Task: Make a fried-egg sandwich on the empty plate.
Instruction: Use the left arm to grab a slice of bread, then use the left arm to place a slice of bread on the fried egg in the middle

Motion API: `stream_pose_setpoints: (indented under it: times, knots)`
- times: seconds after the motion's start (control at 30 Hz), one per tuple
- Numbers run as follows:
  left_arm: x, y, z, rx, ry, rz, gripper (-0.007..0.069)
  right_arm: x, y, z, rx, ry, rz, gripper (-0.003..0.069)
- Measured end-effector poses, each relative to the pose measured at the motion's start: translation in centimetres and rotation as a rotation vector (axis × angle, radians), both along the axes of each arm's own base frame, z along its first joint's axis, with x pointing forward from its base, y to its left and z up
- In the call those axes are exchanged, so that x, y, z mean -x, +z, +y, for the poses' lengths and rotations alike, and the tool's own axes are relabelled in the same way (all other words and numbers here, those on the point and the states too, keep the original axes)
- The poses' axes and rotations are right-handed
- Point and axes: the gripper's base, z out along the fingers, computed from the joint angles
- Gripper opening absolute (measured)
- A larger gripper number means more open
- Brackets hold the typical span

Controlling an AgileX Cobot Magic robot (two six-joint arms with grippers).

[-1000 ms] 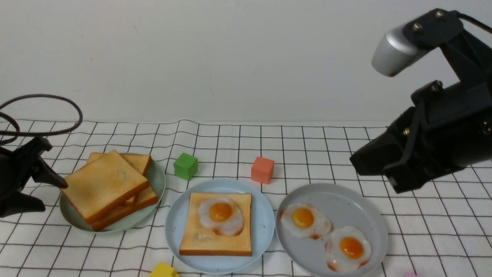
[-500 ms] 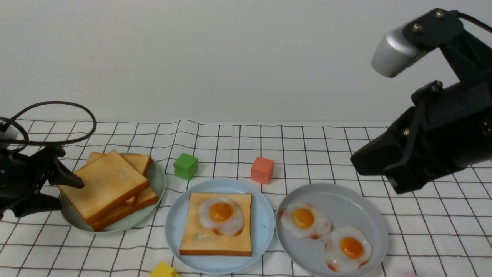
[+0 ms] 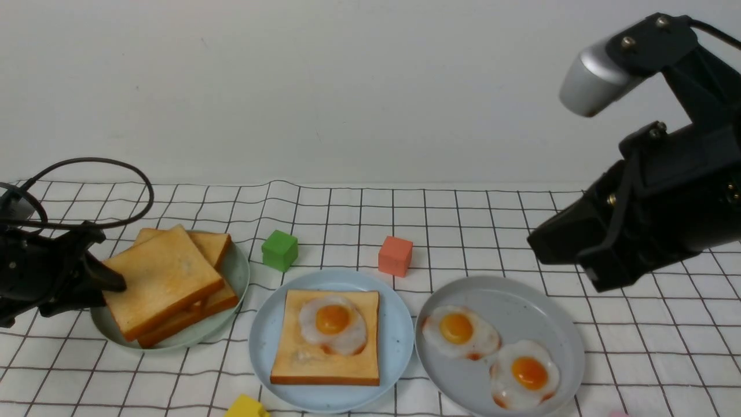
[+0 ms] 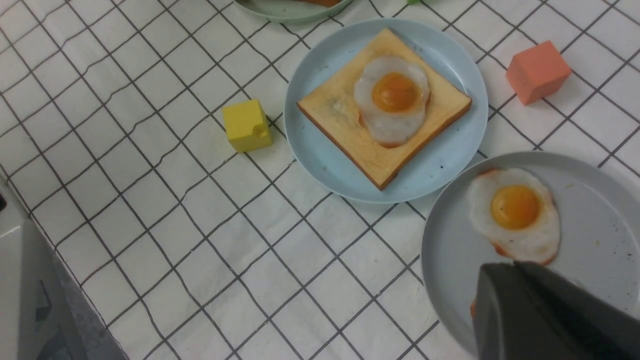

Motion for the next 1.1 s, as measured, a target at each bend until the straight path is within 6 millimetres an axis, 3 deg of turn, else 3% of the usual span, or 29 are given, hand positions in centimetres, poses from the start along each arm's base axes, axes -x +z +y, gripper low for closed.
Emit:
stream_pose_setpoints:
  times: [0.2, 0.33, 0.53, 0.63, 0.83, 0.97, 1.1]
  knots:
    - [0.2, 0.3, -0.3, 0.03, -0.027, 0.011, 0.0191, 0.0, 0.0, 0.0, 0.001, 0.0, 0.0, 0.0046]
    - [0.5, 1.5, -0.5, 0.024, -0.044, -0.014, 0.0191, 0.0, 0.0, 0.0, 0.002, 0.001, 0.002, 0.0046]
    - [1.9, 6.8, -1.3, -0.034, -0.104, -0.156, 0.0191, 0.0, 0.0, 0.0, 0.002, 0.001, 0.002, 0.0055]
    - [2.4, 8.0, -1.9, -0.044, -0.161, -0.189, 0.0191, 0.0, 0.0, 0.0, 0.003, 0.001, 0.003, 0.0059]
    - [2.5, 8.6, -8.2, -0.021, -0.456, -0.211, 0.0191, 0.1, -0.1, 0.0, 0.004, 0.004, 0.009, 0.0067]
    - [1.9, 7.1, -13.2, 0.0, -0.589, -0.18, 0.0191, 0.2, -0.1, 0.0, 0.003, 0.008, 0.018, 0.0075]
    - [0.3, 5.2, -15.6, 0.01, -0.623, -0.138, 0.0191, 0.2, -0.1, 0.0, 0.004, 0.011, 0.025, 0.0082]
